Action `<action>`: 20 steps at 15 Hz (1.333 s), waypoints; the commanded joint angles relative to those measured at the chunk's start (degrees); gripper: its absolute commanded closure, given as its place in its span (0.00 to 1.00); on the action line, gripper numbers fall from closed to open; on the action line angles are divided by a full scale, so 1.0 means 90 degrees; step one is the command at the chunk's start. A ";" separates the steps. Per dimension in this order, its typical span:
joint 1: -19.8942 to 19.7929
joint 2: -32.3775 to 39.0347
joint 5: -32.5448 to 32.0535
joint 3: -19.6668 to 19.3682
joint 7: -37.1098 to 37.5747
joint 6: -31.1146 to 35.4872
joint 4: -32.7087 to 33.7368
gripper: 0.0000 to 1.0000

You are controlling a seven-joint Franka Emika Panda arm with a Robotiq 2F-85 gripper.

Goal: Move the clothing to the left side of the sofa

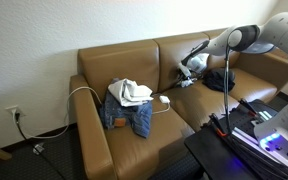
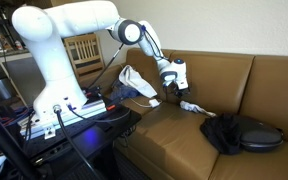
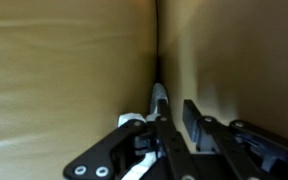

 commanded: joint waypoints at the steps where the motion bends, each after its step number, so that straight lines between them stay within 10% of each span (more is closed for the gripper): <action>1: 0.0251 0.0001 -0.0009 -0.0434 -0.0351 0.0767 -0.0331 0.46; 7: 0.0421 0.0039 0.0025 -0.0795 -0.0287 0.0857 -0.0679 0.03; 15: 0.0905 0.0045 0.0119 -0.1300 0.0206 0.1571 -0.1057 0.00; 16: 0.0935 0.0046 0.0109 -0.1287 0.0205 0.1682 -0.1093 0.25; 20: 0.0868 0.0048 0.0104 -0.0913 0.0050 0.2281 -0.1138 0.48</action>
